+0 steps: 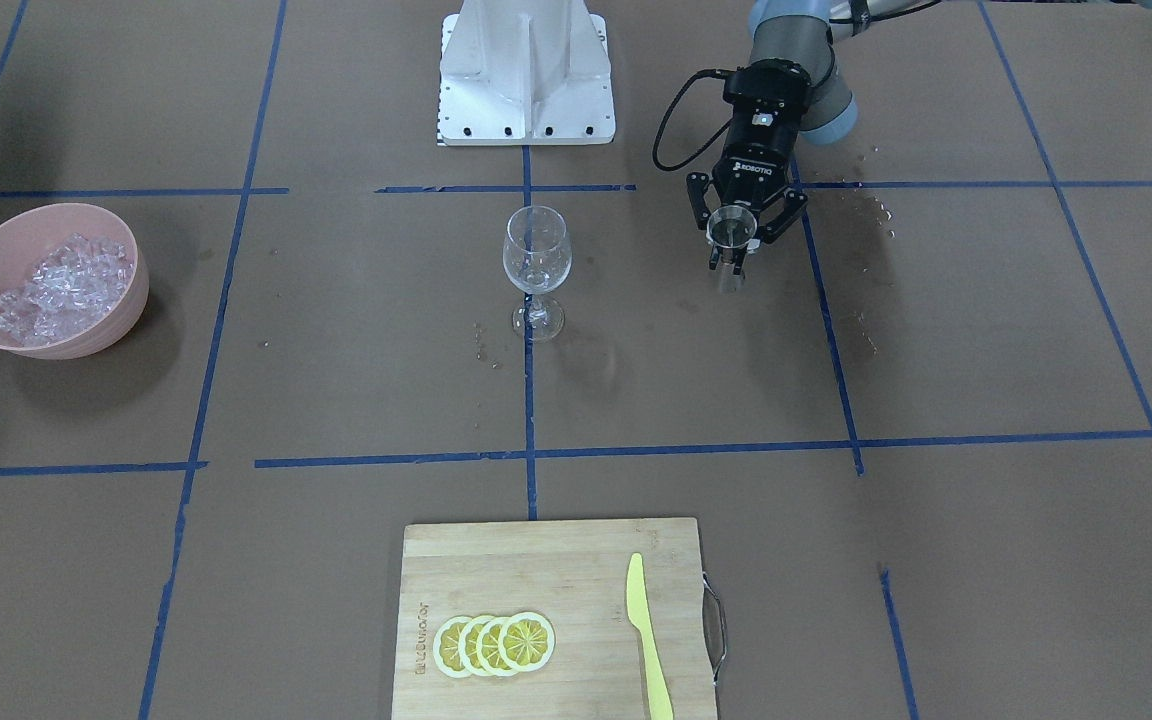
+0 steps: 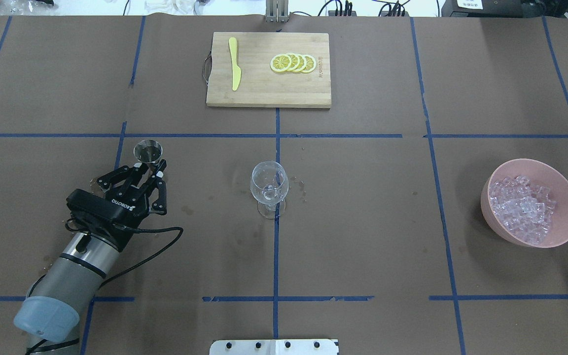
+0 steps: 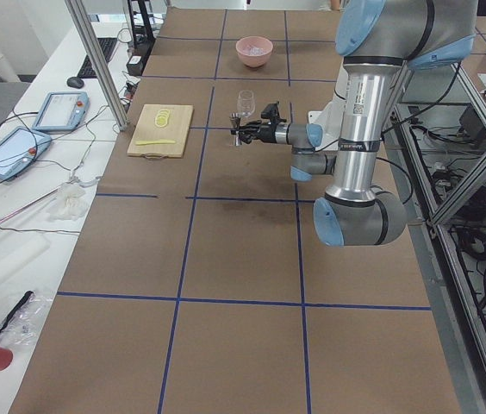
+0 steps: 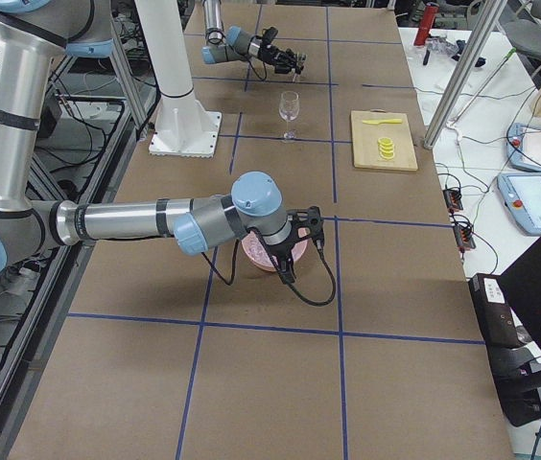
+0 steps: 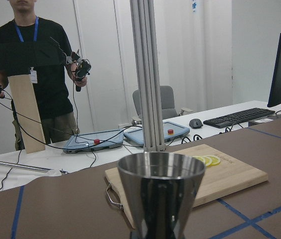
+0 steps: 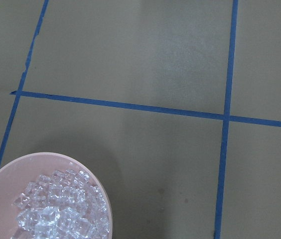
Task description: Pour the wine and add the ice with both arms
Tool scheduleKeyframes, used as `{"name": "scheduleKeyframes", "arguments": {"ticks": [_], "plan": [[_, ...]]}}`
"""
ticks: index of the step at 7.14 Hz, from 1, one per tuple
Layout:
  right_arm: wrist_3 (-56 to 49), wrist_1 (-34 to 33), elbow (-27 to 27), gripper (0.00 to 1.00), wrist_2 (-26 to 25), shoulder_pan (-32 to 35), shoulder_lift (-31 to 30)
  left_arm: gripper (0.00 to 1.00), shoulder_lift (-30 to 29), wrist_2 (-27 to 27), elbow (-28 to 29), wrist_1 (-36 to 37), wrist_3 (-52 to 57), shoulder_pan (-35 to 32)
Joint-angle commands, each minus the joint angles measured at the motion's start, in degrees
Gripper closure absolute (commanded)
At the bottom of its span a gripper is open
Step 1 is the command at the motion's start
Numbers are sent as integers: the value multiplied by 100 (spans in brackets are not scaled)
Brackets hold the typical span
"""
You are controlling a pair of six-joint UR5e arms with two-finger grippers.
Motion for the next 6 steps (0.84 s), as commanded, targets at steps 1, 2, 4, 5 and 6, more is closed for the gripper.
{"name": "scheduleKeyframes", "arguments": {"ticks": [1, 2, 4, 5, 6], "plan": [[2, 0, -9, 0, -9, 9, 4, 100, -312, 40, -31, 433, 326, 23], [2, 0, -9, 0, -9, 0, -5, 100, -617, 493, -22, 521, 920, 75], [2, 0, -18, 0, -9, 9, -22, 100, -945, 647, 66, 844, 1294, 250], [2, 0, -18, 0, -9, 9, -40, 100, -1163, 647, 66, 1334, 1460, 286], [11, 0, -18, 0, -9, 9, -40, 100, -1252, 647, 66, 1426, 1792, 322]]}}
